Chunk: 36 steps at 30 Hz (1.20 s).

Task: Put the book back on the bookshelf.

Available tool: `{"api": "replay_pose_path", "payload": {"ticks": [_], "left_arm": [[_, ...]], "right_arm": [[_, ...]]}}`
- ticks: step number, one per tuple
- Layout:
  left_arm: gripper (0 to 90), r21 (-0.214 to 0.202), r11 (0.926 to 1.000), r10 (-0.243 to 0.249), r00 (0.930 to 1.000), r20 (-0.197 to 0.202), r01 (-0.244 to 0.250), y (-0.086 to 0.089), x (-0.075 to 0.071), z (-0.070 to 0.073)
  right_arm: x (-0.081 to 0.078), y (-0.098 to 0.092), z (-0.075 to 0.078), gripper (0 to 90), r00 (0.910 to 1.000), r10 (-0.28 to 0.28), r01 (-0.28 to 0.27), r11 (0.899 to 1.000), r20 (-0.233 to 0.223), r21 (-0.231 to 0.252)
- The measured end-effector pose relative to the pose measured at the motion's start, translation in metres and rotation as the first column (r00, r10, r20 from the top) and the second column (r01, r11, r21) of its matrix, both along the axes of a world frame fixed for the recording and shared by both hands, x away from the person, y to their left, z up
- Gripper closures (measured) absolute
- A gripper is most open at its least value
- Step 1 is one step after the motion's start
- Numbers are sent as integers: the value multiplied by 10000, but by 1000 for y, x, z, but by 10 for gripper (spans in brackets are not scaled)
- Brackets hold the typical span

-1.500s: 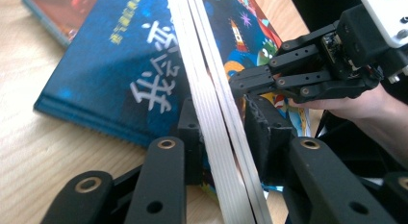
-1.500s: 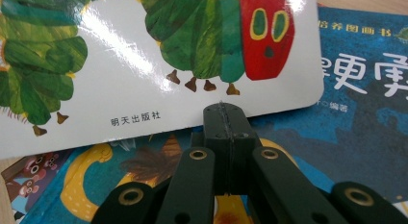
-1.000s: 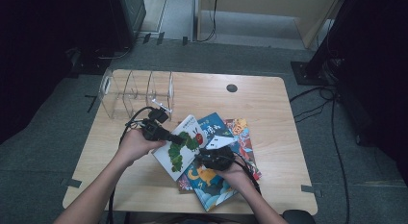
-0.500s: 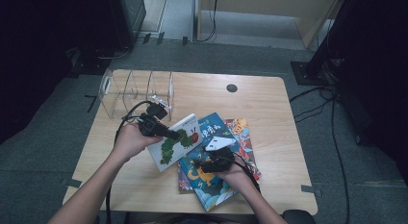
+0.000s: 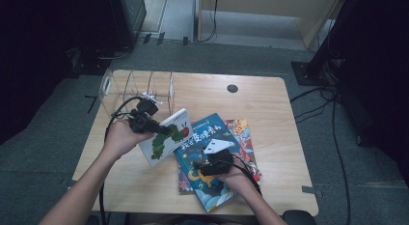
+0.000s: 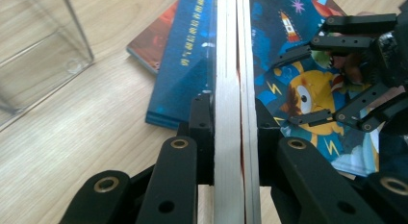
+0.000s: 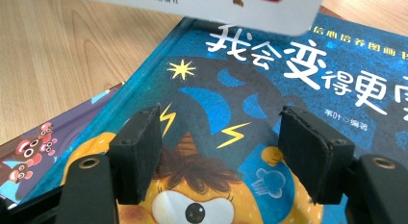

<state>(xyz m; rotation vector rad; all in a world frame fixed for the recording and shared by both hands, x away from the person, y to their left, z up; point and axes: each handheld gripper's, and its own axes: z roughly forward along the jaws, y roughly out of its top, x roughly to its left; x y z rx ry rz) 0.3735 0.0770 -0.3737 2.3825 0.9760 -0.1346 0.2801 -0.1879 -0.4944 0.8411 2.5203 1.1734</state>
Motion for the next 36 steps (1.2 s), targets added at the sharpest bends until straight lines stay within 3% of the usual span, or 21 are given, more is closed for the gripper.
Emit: {"api": "replay_pose_path", "payload": {"ticks": [9, 16, 21, 36], "left_arm": [[777, 263, 9994, 238, 9996, 121, -241, 14, 3, 10], [777, 105, 9983, 580, 9983, -53, -580, 29, 9, 13], [777, 217, 9971, 728, 9973, -49, -727, 37, 11, 14], [777, 481, 9901, 1315, 9913, 65, -1317, 55, 22, 24]], "right_arm": [[0, 0, 0, 320, 10000, 4, -4, 10000, 0, 1], [0, 0, 0, 317, 10000, 7, -7, 10000, 3, -1], [0, 0, 0, 317, 10000, 8, -8, 10000, 1, -2], [0, 0, 0, 317, 10000, 6, -6, 10000, -9, 1]]}}
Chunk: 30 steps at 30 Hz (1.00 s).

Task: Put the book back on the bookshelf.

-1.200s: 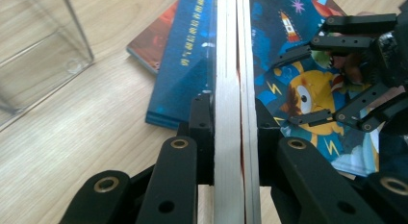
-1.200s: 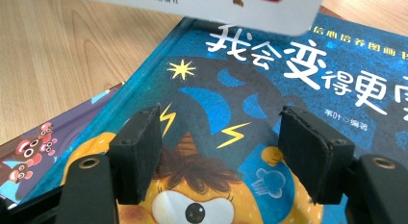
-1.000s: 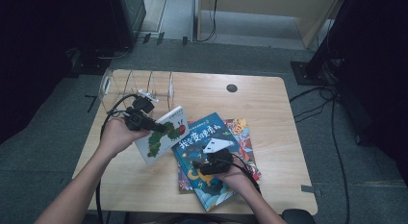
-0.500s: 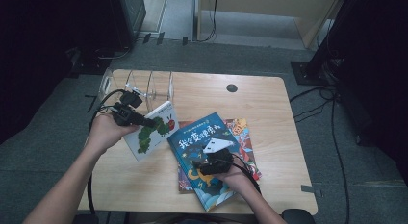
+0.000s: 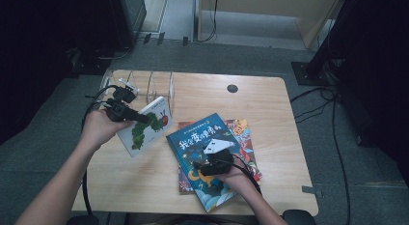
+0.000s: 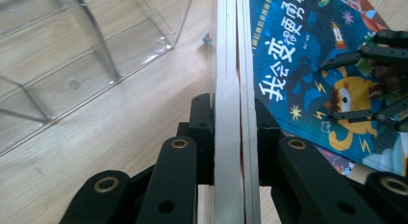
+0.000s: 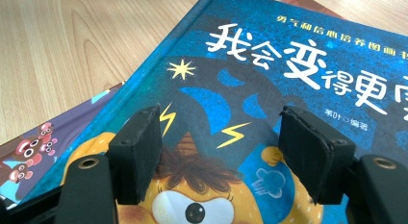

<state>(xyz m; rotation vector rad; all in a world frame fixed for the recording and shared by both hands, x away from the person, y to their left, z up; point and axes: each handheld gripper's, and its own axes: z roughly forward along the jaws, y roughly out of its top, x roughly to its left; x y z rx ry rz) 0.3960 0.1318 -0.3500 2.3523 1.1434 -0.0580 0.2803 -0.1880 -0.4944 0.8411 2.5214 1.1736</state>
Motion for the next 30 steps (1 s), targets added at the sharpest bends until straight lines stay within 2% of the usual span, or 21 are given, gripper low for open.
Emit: {"api": "replay_pose_path", "payload": {"ticks": [10, 14, 19, 25, 30], "left_arm": [[777, 158, 9993, 335, 9993, 155, -338, 4, 11, 13], [777, 80, 9992, 402, 9991, 122, -403, 3, 14, 14], [777, 301, 9982, 517, 9986, 120, -520, 0, 20, 16], [777, 436, 9977, 510, 9982, 313, -524, -4, 26, 27], [777, 567, 9963, 628, 9975, 324, -646, -8, 33, 32]], "right_arm": [[0, 0, 0, 317, 10000, 7, -7, 10000, 23, 1], [0, 0, 0, 317, 10000, 5, -5, 10000, 14, 2], [0, 0, 0, 317, 10000, 4, -4, 10000, 19, 2], [0, 0, 0, 317, 10000, -4, 4, 10000, 1, 9], [0, 0, 0, 317, 10000, 5, -5, 10000, 26, 17]]}}
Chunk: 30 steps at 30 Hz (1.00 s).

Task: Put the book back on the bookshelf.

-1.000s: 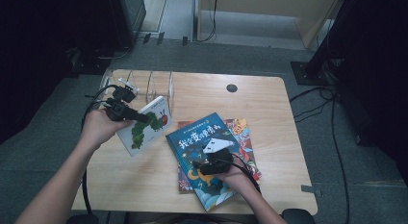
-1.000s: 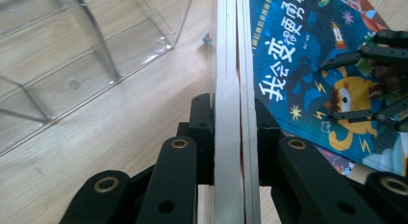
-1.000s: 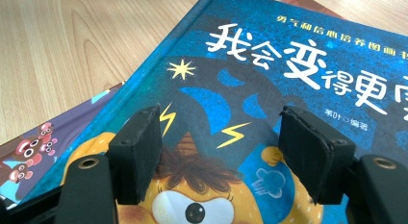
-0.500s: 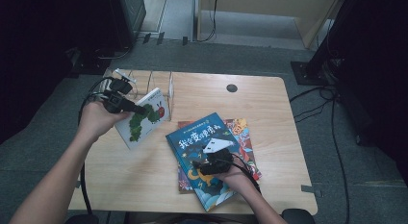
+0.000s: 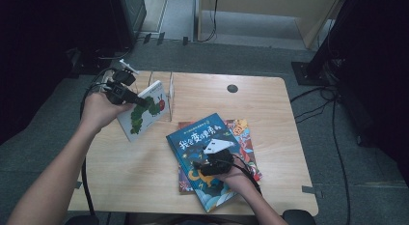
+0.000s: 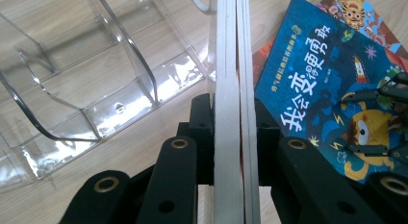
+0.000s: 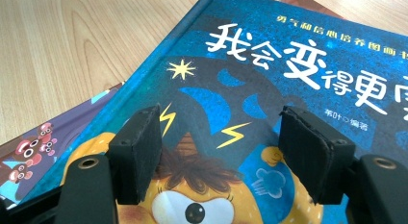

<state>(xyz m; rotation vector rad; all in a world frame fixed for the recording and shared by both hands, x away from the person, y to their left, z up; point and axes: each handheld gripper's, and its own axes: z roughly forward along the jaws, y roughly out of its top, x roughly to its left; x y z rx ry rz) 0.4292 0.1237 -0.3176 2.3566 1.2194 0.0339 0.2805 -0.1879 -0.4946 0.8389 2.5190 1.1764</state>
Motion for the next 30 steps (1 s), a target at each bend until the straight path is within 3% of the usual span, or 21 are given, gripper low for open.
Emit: {"api": "replay_pose_path", "payload": {"ticks": [15, 30], "left_arm": [[777, 104, 9986, 519, 9984, -237, -517, -9, 25, 4], [777, 256, 9960, 862, 9962, -118, -858, -15, 48, 11]], "right_arm": [[0, 0, 0, 317, 10000, 6, -6, 10000, -6, -16], [0, 0, 0, 317, 10000, 7, -7, 10000, -2, -19]]}}
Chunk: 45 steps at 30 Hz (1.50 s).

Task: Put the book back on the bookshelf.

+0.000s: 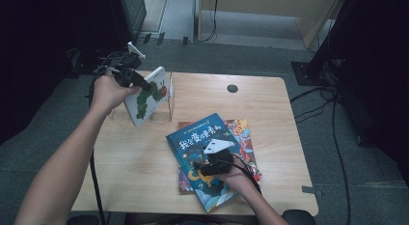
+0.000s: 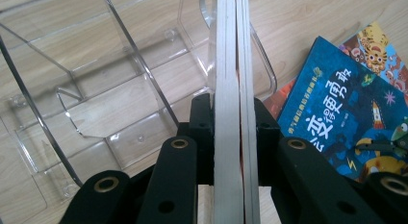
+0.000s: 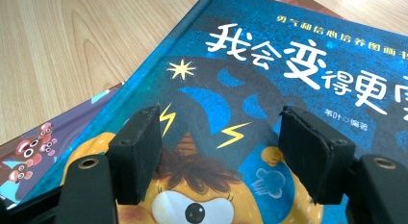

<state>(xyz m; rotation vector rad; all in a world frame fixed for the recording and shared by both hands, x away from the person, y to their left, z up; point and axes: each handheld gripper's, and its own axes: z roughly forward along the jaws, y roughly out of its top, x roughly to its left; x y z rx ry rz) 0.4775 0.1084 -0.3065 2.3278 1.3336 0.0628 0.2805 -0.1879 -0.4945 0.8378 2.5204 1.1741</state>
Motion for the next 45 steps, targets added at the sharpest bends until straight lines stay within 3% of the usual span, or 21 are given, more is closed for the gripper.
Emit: {"api": "replay_pose_path", "payload": {"ticks": [10, 17, 26, 45], "left_arm": [[777, 427, 9989, 187, 9998, -37, -186, -10, 16, -6], [776, 441, 9987, 275, 9996, -38, -273, -15, 25, -13], [773, 300, 9986, 442, 9990, -20, -441, -15, 31, -19], [764, 659, 9967, 504, 9983, -286, -484, -22, 38, -33]], "right_arm": [[0, 0, 0, 317, 10000, -3, 3, 10000, -3, 8], [0, 0, 0, 317, 10000, -13, 13, 10000, -6, 0], [0, 0, 0, 317, 10000, -14, 14, 10000, -13, 4], [0, 0, 0, 317, 10000, -12, 12, 10000, -7, 2]]}}
